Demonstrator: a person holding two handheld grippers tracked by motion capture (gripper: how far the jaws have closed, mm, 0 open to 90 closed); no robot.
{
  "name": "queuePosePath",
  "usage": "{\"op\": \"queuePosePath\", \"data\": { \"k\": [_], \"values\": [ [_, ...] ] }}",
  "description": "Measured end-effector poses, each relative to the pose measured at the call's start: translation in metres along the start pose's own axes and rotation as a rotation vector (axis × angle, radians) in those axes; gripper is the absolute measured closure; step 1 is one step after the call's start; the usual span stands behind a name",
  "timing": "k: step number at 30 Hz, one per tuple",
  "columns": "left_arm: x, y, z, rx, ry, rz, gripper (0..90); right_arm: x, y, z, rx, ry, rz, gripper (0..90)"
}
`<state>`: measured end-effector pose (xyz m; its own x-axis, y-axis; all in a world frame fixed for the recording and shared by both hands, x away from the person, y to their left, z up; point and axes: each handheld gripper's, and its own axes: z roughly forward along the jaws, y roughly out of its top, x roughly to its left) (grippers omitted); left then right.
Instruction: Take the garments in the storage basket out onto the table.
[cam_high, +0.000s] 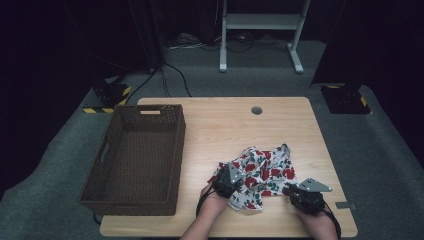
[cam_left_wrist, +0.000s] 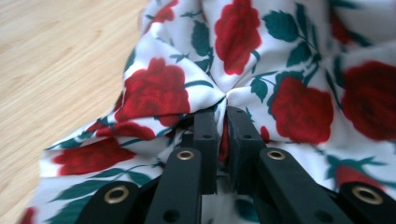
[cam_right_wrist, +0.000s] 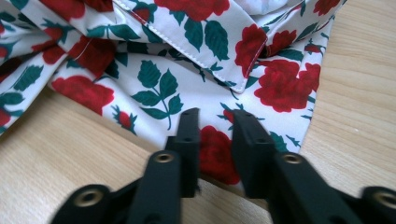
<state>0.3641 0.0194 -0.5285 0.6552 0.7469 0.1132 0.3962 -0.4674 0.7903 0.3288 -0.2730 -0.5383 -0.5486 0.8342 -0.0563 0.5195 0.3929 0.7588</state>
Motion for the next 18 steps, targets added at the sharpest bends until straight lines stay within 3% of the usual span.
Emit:
{"op": "queuePosePath", "data": {
  "k": [6, 10, 18],
  "values": [
    [0.022, 0.0, -0.021, -0.023, 0.075, -0.045, 83.1, -0.009, -0.005, -0.007, 0.015, -0.029, -0.022, 85.5],
    [0.04, 0.0, -0.033, -0.031, 0.122, -0.079, 83.1, -0.021, -0.01, -0.013, 0.026, -0.066, -0.013, 86.9],
    [0.061, -0.009, -0.031, 0.008, 0.182, -0.139, 82.1, -0.041, -0.016, -0.019, 0.042, -0.139, 0.003, 86.9]
  ]
}}
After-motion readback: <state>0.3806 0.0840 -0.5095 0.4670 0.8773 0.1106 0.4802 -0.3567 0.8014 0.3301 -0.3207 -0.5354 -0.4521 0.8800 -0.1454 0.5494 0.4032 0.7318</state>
